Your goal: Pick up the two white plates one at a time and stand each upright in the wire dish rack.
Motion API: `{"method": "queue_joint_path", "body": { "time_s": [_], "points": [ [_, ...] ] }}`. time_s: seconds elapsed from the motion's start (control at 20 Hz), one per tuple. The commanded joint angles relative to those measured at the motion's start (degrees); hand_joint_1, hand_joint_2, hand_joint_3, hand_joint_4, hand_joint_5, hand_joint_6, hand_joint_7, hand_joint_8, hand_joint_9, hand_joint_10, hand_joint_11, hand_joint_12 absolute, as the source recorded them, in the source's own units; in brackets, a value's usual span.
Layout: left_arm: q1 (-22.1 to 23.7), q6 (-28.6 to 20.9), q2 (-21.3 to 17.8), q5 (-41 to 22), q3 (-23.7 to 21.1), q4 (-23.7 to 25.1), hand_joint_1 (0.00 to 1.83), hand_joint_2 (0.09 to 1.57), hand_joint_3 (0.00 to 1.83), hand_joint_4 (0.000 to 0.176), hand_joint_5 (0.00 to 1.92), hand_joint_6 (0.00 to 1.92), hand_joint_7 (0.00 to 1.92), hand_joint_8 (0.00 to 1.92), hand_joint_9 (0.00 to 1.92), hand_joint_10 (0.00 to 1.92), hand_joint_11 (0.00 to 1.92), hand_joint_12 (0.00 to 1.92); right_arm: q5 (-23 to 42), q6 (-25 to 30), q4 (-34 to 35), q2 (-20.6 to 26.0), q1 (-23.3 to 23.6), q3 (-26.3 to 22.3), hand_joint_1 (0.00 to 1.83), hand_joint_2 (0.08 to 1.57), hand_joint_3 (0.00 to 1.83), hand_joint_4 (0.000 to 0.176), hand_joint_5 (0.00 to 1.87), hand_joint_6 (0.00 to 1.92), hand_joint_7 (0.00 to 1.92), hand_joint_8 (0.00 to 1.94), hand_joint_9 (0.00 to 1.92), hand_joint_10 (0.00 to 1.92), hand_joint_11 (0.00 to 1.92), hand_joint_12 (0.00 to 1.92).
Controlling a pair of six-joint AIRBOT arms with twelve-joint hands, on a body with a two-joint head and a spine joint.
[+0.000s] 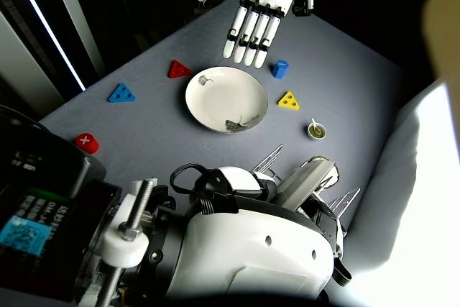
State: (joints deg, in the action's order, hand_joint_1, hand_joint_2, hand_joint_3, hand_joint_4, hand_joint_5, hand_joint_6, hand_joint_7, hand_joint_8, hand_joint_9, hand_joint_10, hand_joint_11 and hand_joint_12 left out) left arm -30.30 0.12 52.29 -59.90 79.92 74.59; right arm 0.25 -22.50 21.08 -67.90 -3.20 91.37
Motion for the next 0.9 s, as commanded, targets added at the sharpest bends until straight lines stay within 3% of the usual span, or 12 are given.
{"method": "queue_joint_path", "body": {
  "time_s": [0.0, 0.15, 0.5, 0.55, 0.6, 0.7, 0.75, 0.8, 0.85],
  "points": [
    [0.3, -0.1, 0.0, -3.1, -0.2, -3.9, 0.03, 0.97, 0.0, 0.0, 0.13, 0.01, 0.15, 0.01, 0.13, 0.01, 0.14, 0.0, 7.2, 0.9, 1.0, 0.1, 0.2, 0.4, 1.4, 1.03, 0.0, 0.0, 1.02, 0.87, 1.18, 0.52, 1.21, 0.74, 1.23, 0.23],
    [0.2, -0.1, 0.1, -3.0, -0.4, -3.4, 0.03, 0.97, 0.0, 0.0, 0.13, 0.0, 0.15, 0.0, 0.13, 0.0, 0.14, 0.0, 7.2, 0.9, 1.8, -0.6, -0.7, 1.3, 1.39, 1.05, 0.0, 0.0, 0.96, 0.95, 1.1, 0.66, 1.16, 0.83, 1.25, 0.18],
    [-1.5, -0.1, 0.3, -2.0, -1.4, -1.3, 0.03, 0.97, 0.0, 0.0, 0.11, 0.0, 0.12, 0.0, 0.1, 0.0, 0.14, 0.0, 7.6, 0.9, 2.5, -1.7, -2.1, 3.1, 1.4, 1.04, 0.0, 0.0, 0.99, 0.9, 1.13, 0.61, 1.21, 0.76, 1.28, 0.14],
    [-1.6, -0.1, 0.3, -1.8, -1.4, -1.2, 0.03, 0.97, 0.0, 0.0, 0.12, 0.01, 0.12, 0.01, 0.11, 0.01, 0.16, 0.01, 7.7, 0.9, 2.6, -1.7, -2.2, 3.2, 1.48, 1.03, 0.0, 0.0, 1.02, 0.8, 1.15, 0.53, 1.26, 0.55, 1.04, 1.09],
    [-1.7, -0.1, 0.4, -1.8, -1.5, -1.2, 0.04, 0.97, 0.0, 0.0, 0.12, 0.0, 0.12, 0.0, 0.11, 0.0, 0.16, 0.01, 7.9, 0.9, 2.6, -1.8, -2.3, 3.4, 1.5, 1.03, 0.0, 0.0, 1.02, 0.79, 1.15, 0.5, 1.26, 0.51, 0.99, 1.28],
    [-1.9, -0.1, 0.5, -1.5, -1.6, -1.1, 0.03, 0.97, 0.0, 0.0, 0.11, 0.0, 0.13, 0.01, 0.11, 0.01, 0.15, 0.01, 8.1, 0.9, 2.6, -1.9, -2.5, 3.7, 1.5, 1.04, 0.0, 0.0, 0.99, 0.8, 1.12, 0.59, 1.23, 0.58, 0.95, 1.37],
    [-2.1, -0.1, 0.6, -1.3, -1.7, -0.9, 0.03, 0.97, 0.0, 0.0, 0.12, 0.0, 0.13, 0.01, 0.11, 0.01, 0.15, 0.0, 8.4, 1.2, 2.6, -2.0, -2.7, 3.8, 1.5, 1.03, 0.0, 0.0, 0.95, 0.89, 1.11, 0.6, 1.29, 0.47, 1.0, 1.31],
    [-2.2, -0.1, 0.6, -1.2, -1.7, -0.7, 0.03, 0.97, 0.0, 0.0, 0.12, 0.0, 0.13, 0.01, 0.12, 0.01, 0.15, 0.01, 8.5, 1.4, 2.6, -2.0, -2.9, 3.8, 1.41, 1.03, 0.0, 0.0, 0.98, 0.92, 1.13, 0.61, 1.26, 0.65, 1.02, 0.78],
    [-2.3, -0.1, 0.7, -1.0, -1.8, -0.4, 0.04, 0.97, 0.0, 0.0, 0.12, 0.0, 0.13, 0.0, 0.12, 0.01, 0.15, 0.01, 8.5, 1.5, 2.6, -2.1, -3.1, 3.9, 1.39, 1.06, 0.0, 0.0, 0.93, 1.02, 1.1, 0.67, 1.18, 0.8, 1.07, 0.52]
  ]
}}
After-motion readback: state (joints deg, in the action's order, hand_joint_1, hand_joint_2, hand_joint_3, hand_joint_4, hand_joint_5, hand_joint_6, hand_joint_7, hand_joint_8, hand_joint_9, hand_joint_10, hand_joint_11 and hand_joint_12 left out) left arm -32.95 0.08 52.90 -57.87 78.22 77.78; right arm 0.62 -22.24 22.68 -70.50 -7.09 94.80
